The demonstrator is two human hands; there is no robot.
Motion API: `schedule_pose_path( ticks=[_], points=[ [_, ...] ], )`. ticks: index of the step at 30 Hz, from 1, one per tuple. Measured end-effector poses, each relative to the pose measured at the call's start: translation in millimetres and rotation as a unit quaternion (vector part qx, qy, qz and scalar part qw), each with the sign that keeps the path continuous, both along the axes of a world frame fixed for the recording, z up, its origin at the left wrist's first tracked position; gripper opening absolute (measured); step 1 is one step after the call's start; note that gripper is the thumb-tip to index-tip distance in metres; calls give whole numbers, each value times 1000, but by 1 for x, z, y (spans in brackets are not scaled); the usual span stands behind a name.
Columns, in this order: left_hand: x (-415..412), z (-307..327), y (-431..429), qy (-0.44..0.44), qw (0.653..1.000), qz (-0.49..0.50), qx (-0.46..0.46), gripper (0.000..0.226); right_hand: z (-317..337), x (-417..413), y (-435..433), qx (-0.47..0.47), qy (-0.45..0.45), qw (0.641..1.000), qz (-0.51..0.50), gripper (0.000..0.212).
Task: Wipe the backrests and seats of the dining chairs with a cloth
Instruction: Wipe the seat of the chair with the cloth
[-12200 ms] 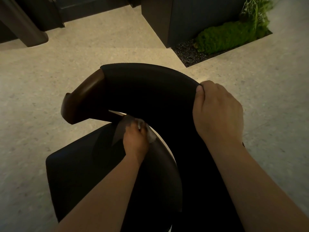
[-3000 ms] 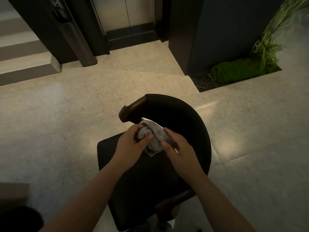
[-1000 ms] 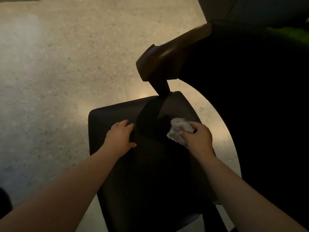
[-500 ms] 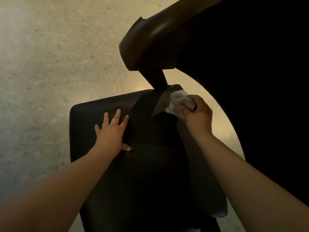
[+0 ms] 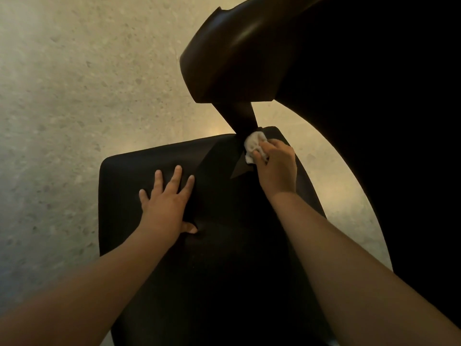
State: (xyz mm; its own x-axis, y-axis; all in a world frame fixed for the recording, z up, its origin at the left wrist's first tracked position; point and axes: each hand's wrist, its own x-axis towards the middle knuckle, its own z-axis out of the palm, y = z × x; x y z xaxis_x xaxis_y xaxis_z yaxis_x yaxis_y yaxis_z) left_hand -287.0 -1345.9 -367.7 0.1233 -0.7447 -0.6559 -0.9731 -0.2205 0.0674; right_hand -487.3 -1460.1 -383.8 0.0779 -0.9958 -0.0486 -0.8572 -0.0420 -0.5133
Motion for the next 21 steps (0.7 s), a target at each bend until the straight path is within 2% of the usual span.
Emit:
schedule_pose_path(
  ticks=[6,11,14,16,21],
  points=[
    [-1,2,2,0,1000,-3,-7,118,8,-15,21,61,5,998,23,31],
    [-1,0,3,-2,1000,1,-8,119,12,-18,-8,-21,-8,1000,-19,31],
    [-1,-1,2,0,1000,4,-8,119,0,-14,-28,25,-13,998,-49,41],
    [-2,0,2,0,1000,3,-5,119,-10,-10,-30,43,15,998,-41,44],
    [-1,1,2,4,1000,2,-4,118,-18,-13,-2,-18,-36,999,-13,34]
  ],
)
